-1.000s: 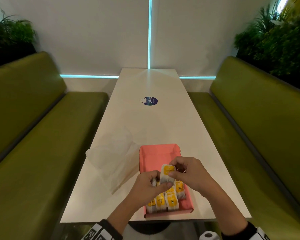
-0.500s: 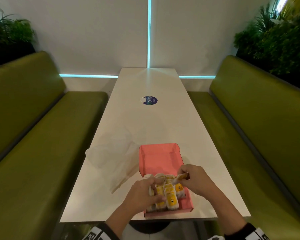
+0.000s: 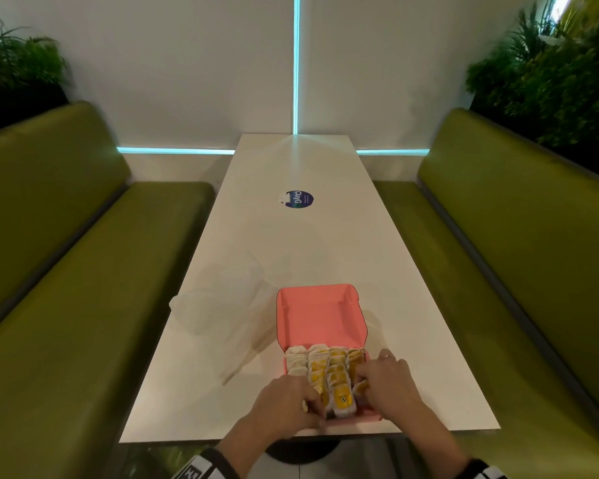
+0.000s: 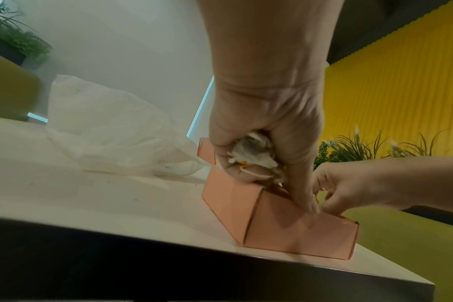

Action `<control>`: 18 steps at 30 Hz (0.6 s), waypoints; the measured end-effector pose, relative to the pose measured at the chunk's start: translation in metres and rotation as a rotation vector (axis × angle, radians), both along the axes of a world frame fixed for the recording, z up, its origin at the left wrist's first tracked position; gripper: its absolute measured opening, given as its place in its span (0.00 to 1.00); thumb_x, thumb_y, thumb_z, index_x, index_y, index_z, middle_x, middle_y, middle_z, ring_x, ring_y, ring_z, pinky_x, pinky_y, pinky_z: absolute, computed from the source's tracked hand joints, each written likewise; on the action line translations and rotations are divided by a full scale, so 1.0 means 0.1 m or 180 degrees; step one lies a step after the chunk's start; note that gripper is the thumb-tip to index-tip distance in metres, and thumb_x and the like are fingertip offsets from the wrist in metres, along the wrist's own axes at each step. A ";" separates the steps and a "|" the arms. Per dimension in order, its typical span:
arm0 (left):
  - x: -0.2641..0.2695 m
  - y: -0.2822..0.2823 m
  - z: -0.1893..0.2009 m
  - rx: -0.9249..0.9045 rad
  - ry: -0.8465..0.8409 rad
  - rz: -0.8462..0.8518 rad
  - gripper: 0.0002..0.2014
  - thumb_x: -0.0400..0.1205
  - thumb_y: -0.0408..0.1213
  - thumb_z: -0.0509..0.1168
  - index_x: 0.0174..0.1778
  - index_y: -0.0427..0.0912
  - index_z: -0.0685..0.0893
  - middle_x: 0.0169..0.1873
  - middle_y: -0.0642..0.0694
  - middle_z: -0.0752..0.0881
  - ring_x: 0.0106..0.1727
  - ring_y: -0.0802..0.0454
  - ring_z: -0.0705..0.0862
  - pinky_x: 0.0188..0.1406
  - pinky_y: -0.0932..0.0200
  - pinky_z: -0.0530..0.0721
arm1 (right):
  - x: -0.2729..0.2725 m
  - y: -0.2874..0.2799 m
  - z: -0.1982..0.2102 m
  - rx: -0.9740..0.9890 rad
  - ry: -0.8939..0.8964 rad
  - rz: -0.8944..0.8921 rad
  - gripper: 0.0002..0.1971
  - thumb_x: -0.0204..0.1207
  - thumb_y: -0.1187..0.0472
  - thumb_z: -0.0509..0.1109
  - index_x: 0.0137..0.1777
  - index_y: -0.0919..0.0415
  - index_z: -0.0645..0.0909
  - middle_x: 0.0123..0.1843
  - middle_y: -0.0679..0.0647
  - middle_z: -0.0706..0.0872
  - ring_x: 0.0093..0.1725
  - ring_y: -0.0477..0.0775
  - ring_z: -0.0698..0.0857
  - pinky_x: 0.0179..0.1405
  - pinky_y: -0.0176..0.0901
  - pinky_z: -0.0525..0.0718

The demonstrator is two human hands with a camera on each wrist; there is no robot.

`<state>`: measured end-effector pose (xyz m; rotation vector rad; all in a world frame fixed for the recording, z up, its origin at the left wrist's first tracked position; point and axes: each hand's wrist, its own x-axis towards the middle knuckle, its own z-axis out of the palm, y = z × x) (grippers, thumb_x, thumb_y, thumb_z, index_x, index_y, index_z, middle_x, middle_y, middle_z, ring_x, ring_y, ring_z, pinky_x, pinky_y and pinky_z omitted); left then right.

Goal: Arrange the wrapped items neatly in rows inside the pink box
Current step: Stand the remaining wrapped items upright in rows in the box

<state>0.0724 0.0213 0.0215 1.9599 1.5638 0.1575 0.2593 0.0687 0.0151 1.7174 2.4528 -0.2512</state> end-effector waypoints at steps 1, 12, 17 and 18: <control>0.00 0.00 0.00 0.0000 0.0001 0.0004 0.12 0.76 0.48 0.70 0.54 0.53 0.89 0.53 0.54 0.87 0.56 0.55 0.81 0.48 0.68 0.71 | -0.01 -0.01 -0.03 0.0036 0.0025 0.0014 0.14 0.81 0.61 0.59 0.60 0.50 0.81 0.63 0.50 0.80 0.66 0.54 0.72 0.61 0.46 0.71; -0.01 0.00 -0.06 -0.0003 0.0028 0.0041 0.11 0.76 0.49 0.71 0.53 0.54 0.89 0.52 0.55 0.87 0.54 0.57 0.81 0.48 0.67 0.72 | -0.03 -0.06 -0.10 0.0295 0.0786 -0.0730 0.21 0.81 0.50 0.61 0.72 0.51 0.67 0.77 0.53 0.62 0.72 0.52 0.71 0.67 0.39 0.76; 0.00 0.01 -0.09 -0.0055 0.0052 0.0057 0.11 0.75 0.50 0.71 0.52 0.55 0.89 0.52 0.56 0.86 0.54 0.57 0.80 0.48 0.67 0.72 | 0.01 -0.03 0.04 0.0303 0.0800 -0.0747 0.15 0.82 0.52 0.60 0.66 0.51 0.73 0.71 0.51 0.71 0.68 0.50 0.73 0.66 0.37 0.75; 0.00 0.01 -0.09 -0.0046 0.0057 0.0049 0.11 0.76 0.49 0.70 0.52 0.54 0.89 0.53 0.56 0.86 0.54 0.57 0.81 0.49 0.68 0.72 | 0.02 -0.05 0.07 0.0331 0.0652 -0.0651 0.14 0.83 0.52 0.57 0.65 0.51 0.75 0.69 0.49 0.74 0.67 0.49 0.72 0.66 0.38 0.74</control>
